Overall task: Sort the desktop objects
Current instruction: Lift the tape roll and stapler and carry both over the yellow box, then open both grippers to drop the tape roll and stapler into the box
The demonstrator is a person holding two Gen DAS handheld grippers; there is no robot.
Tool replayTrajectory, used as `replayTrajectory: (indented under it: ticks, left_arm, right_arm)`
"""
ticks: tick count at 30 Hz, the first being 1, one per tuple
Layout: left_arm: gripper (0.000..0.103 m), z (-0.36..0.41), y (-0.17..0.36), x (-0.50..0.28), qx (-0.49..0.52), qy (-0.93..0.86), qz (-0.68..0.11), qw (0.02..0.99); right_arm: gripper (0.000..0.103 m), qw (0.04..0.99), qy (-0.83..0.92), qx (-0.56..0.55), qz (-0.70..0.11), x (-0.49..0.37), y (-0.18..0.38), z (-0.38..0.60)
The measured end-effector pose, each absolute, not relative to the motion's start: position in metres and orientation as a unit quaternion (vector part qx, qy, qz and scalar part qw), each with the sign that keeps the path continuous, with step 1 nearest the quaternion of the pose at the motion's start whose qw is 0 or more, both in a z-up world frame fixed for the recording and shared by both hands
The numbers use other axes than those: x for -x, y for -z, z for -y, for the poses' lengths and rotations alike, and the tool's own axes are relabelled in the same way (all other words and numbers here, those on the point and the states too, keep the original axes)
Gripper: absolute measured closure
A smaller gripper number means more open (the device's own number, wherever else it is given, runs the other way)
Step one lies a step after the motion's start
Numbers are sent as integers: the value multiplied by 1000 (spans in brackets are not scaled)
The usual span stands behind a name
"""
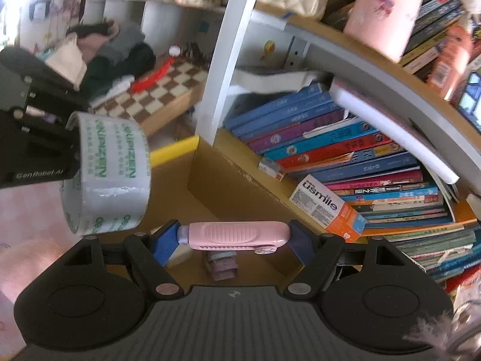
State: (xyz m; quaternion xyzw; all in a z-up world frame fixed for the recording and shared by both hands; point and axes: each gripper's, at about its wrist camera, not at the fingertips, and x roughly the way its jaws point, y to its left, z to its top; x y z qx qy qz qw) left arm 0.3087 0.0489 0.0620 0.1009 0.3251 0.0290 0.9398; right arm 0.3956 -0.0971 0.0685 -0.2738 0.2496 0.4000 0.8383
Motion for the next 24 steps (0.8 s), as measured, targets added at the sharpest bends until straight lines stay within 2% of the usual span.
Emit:
replayTrajectory:
  ticks: [15, 24]
  left_arm:
    - [97, -51, -8, -364, -115, -25, -407, 906]
    - [96, -47, 11, -375, -133, -18, -445, 885]
  right_arm:
    - [27, 778, -439, 322, -314, -440, -5, 71]
    - [27, 723, -472, 373, -340, -442, 12, 55]
